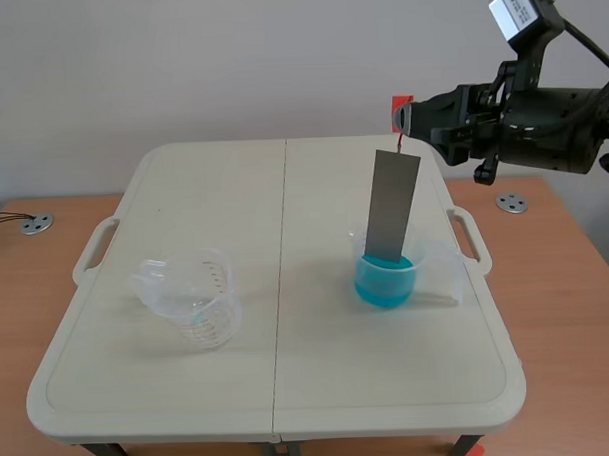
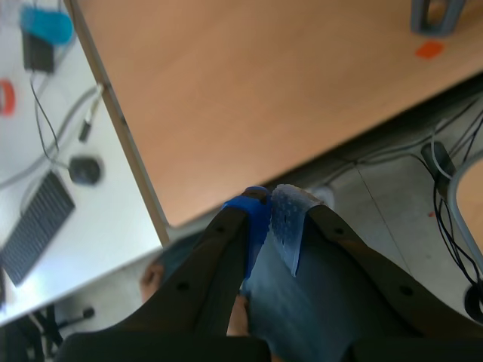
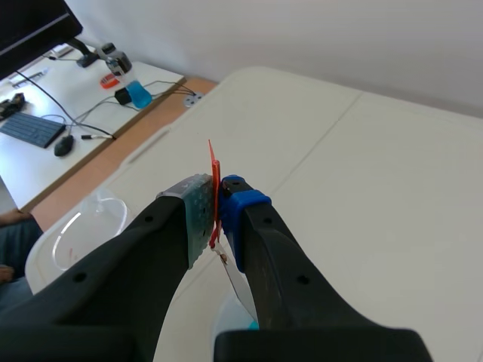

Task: Hold the metal plate by the orange handle, dip it into the blue solution, take it out and point at it, then put the plate back in the beaker on the left.
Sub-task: 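Lower the plate into the blue solution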

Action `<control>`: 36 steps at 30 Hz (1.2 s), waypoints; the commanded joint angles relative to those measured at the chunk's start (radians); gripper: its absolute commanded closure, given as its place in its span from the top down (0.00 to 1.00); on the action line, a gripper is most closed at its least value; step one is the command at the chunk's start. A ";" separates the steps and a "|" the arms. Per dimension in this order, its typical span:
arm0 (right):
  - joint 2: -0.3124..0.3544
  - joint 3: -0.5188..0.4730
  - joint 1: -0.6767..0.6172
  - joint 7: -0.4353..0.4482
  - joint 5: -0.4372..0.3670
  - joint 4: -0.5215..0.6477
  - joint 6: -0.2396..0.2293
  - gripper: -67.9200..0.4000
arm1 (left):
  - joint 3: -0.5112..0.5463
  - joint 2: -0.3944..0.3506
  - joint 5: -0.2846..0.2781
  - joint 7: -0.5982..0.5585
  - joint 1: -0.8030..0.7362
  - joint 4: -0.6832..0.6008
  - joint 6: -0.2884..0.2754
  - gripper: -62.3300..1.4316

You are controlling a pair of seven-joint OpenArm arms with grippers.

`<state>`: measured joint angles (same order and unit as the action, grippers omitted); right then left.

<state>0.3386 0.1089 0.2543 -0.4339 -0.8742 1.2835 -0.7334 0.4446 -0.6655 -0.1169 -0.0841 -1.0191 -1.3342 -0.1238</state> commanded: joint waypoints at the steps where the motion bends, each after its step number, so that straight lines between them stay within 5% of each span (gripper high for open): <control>1: -0.006 0.004 0.022 0.024 0.003 -0.009 -0.012 0.03 | 0.001 0.034 0.004 -0.021 0.001 0.014 0.004 0.12; 13: -0.037 0.013 0.022 0.121 0.178 -0.115 -0.012 0.02 | -0.003 0.241 0.098 -0.059 0.009 0.119 -0.109 0.12; 18: -0.037 0.040 0.022 0.156 0.236 -0.140 -0.012 0.02 | -0.043 0.301 0.146 -0.058 0.051 0.166 -0.116 0.12; 36: -0.037 0.043 0.023 0.164 0.251 -0.143 -0.012 0.02 | -0.203 0.316 0.167 -0.058 0.075 0.222 -0.115 0.12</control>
<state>0.2935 0.1520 0.2573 -0.2630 -0.6277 1.1385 -0.7341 0.2340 -0.3439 0.0551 -0.1326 -0.9283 -1.1065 -0.2375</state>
